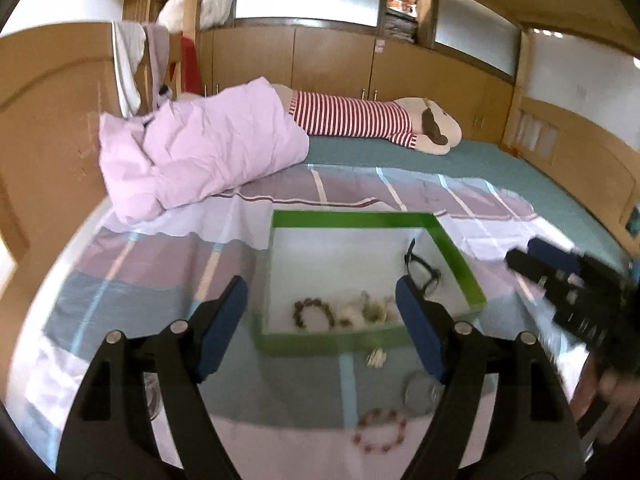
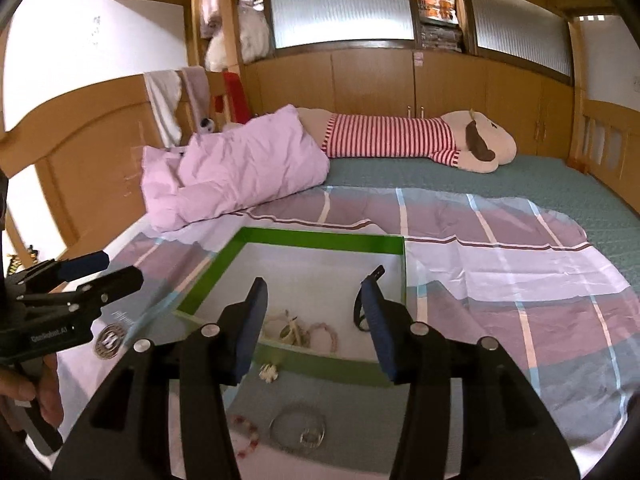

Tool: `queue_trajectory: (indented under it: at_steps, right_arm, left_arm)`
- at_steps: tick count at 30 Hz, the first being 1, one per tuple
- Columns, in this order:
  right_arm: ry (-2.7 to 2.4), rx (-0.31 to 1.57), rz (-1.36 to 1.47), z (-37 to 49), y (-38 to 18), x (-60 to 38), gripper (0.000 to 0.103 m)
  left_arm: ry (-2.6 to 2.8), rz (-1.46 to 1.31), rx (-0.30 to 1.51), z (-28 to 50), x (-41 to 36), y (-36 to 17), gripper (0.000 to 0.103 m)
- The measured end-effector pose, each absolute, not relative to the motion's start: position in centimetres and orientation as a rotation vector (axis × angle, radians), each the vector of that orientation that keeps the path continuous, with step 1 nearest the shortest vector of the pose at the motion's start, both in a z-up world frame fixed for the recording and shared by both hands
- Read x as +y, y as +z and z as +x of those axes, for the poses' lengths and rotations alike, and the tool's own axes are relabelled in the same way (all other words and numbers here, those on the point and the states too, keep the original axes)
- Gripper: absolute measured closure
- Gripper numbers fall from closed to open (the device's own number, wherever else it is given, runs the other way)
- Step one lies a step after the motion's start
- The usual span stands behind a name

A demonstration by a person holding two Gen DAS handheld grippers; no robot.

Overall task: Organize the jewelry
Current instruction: 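Open both grippers to drop the bracelets into the box, then grasp the red-and-white bead bracelet with the left gripper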

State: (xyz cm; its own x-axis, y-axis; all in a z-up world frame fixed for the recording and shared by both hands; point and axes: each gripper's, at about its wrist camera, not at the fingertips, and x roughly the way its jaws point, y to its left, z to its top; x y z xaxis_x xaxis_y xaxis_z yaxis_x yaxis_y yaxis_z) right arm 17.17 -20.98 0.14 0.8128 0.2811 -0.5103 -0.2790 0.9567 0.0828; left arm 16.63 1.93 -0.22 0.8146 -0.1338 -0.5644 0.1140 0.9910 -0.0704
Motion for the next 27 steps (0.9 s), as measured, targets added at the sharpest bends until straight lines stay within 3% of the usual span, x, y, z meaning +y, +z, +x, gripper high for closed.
queue_trajectory:
  at_steps: [7,16,20,23,27]
  right_arm:
    - [0.32,0.579,-0.032,12.9,-0.5,-22.9,0.054]
    - [0.311,0.616,-0.038,11.8,-1.6,-24.1,0.054]
    - [0.314,0.648,-0.049,12.6,-2.9,-24.1,0.054]
    - [0.316,0.695,-0.065,13.6,-4.3,-23.9,0.055]
    - [0.322,0.741,-0.08,14.3,-5.5,-23.6,0.055]
  left_arm:
    - [-0.117,-0.011,0.691,12.1,2.6,-2.7,0.028]
    - [-0.166,0.012,0.829,13.4,0.1,-9.2,0.053]
    - [-0.196,0.017,0.886,14.6,-1.9,-11.9,0.071]
    - [-0.21,0.052,0.928,15.1,-3.2,-13.9,0.079]
    - [-0.214,0.104,0.975,15.8,-4.4,-16.0,0.082]
